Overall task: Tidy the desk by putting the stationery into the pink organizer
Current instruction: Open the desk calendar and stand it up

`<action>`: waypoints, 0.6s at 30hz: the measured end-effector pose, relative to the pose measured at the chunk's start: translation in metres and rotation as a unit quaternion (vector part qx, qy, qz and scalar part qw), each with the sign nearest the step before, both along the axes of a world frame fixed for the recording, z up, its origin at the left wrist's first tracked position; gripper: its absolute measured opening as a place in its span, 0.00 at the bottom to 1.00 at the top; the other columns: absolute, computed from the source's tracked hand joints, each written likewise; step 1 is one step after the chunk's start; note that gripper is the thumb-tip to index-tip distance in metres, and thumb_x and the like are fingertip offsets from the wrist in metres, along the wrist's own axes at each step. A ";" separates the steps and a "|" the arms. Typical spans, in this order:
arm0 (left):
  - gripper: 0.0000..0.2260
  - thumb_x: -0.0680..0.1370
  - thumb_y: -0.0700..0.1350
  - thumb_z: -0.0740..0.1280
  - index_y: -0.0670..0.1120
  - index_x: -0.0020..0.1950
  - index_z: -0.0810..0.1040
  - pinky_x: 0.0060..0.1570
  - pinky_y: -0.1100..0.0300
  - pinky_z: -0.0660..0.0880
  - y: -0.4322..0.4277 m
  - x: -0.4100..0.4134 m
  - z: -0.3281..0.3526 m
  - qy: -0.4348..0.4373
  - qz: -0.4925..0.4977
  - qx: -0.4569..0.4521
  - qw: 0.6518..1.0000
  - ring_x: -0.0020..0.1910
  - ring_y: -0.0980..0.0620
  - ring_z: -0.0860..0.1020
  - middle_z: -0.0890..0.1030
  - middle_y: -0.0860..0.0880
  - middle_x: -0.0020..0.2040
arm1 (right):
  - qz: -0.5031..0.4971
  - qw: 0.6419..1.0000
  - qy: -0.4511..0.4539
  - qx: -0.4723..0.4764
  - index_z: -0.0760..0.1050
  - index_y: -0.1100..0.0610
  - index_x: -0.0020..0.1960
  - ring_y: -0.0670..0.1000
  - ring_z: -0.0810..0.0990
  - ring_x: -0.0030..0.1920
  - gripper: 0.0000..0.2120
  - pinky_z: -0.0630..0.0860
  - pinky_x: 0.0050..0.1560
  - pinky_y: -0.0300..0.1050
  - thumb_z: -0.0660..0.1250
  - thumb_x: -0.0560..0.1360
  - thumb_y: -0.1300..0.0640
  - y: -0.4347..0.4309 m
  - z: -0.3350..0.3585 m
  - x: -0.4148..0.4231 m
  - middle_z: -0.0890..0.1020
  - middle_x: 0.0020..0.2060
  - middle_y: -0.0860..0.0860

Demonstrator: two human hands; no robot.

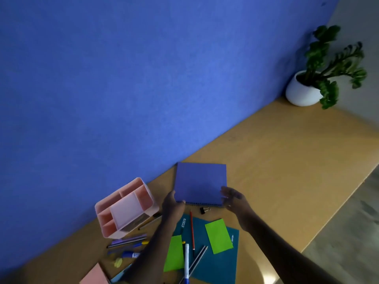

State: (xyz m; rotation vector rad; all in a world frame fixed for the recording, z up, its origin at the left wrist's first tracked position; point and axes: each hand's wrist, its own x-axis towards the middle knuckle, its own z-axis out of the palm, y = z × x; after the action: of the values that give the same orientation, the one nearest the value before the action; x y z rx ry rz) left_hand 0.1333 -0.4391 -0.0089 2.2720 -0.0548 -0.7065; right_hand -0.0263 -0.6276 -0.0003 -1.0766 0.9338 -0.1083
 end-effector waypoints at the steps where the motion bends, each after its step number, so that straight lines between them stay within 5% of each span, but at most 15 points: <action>1: 0.23 0.78 0.40 0.70 0.45 0.74 0.77 0.52 0.56 0.76 -0.001 0.004 -0.002 -0.001 -0.004 0.009 1.000 0.60 0.44 0.81 0.83 0.45 0.66 | -0.003 1.000 0.011 -0.004 0.77 0.61 0.72 0.50 0.80 0.53 0.34 0.77 0.47 0.42 0.68 0.66 0.59 -0.002 -0.002 -0.001 0.81 0.64 0.56; 8: 0.15 0.76 0.40 0.69 0.44 0.63 0.82 0.39 0.58 0.76 -0.005 0.024 -0.017 0.009 -0.008 0.036 0.999 0.50 0.49 0.84 0.87 0.47 0.56 | -0.018 0.997 0.071 -0.033 0.82 0.51 0.58 0.51 0.81 0.53 0.16 0.77 0.49 0.48 0.63 0.80 0.68 -0.011 -0.017 -0.001 0.83 0.57 0.50; 12: 0.18 0.77 0.41 0.70 0.44 0.66 0.82 0.53 0.51 0.83 -0.007 0.029 -0.017 0.020 0.006 0.024 0.999 0.56 0.46 0.84 0.86 0.47 0.62 | -0.027 0.995 0.089 -0.037 0.82 0.52 0.58 0.51 0.82 0.51 0.14 0.77 0.46 0.47 0.62 0.83 0.66 -0.011 -0.022 0.003 0.85 0.55 0.51; 18: 0.27 0.79 0.40 0.72 0.42 0.79 0.73 0.66 0.50 0.79 -0.007 0.035 -0.017 0.028 0.028 0.022 0.999 0.70 0.43 0.80 0.80 0.43 0.73 | -0.032 0.995 0.089 -0.033 0.84 0.53 0.57 0.56 0.83 0.57 0.14 0.78 0.54 0.51 0.63 0.82 0.65 -0.015 -0.029 0.004 0.86 0.57 0.52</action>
State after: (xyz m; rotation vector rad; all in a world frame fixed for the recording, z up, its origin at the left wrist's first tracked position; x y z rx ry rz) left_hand 0.1683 -0.4461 -0.0261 2.2843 0.0500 -0.7485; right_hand -0.0224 -0.6427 -0.0289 -1.1319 1.1320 -0.0975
